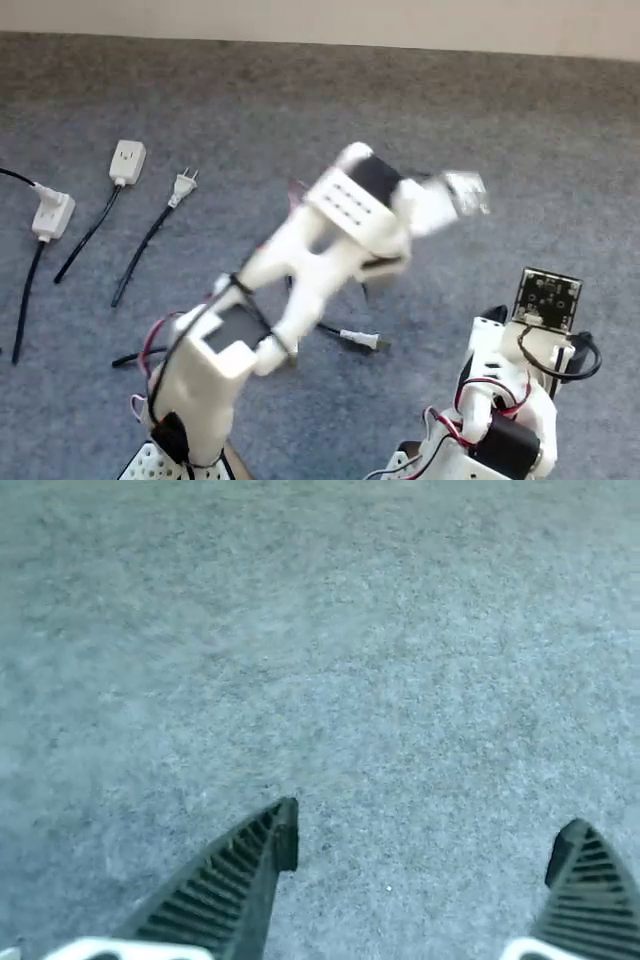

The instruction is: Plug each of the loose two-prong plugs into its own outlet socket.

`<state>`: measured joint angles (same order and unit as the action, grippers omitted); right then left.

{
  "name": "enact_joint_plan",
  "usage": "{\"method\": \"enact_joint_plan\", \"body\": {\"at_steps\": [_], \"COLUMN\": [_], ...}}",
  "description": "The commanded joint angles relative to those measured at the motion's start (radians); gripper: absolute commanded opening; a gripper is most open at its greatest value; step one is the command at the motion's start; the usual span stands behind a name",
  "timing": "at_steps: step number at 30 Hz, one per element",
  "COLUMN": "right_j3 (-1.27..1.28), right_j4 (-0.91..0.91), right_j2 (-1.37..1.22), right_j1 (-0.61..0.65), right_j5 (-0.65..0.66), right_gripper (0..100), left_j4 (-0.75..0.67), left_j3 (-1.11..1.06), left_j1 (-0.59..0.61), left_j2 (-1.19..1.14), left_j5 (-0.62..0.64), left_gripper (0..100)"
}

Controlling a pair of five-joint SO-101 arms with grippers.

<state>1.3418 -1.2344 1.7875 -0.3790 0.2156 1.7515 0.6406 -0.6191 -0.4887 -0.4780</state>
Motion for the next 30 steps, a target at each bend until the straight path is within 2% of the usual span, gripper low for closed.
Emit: {"method": "enact_joint_plan", "body": {"at_steps": [1,4,9,13,18,23,25,30], "right_j3": [-0.053,-0.108,-0.338,-0.516,-0.636,-0.676,-0.719,-0.835], "right_j4": [0.021,0.061,0.061,0.061,-0.019,-0.021,-0.041,-0.239], "right_j2": [-0.039,-0.193,-0.642,-0.947,-1.201,-1.303,-1.319,-1.405], "right_j1": [0.093,0.199,0.415,0.573,0.769,0.84,0.851,0.891], "right_j5": [0.052,0.054,0.118,0.126,0.14,0.144,0.164,0.431], "right_gripper": [37.5,37.5,37.5,37.5,37.5,37.5,37.5,37.5], "left_j4": [0.009,0.009,-0.023,-0.192,-0.549,-0.868,-0.941,-1.002], "left_j3": [-0.004,-0.111,-0.389,-0.665,-1.144,-1.572,-1.695,-1.804], "left_j1": [0.246,0.46,0.71,0.826,0.937,1.003,1.001,1.033], "left_j2": [0.154,0.211,0.282,0.386,0.595,0.828,0.9,1.001], "left_j5": [0.207,0.305,0.227,0.183,0.121,0.095,0.095,0.095], "left_gripper": [25,25,25,25,25,26,25,25]}}
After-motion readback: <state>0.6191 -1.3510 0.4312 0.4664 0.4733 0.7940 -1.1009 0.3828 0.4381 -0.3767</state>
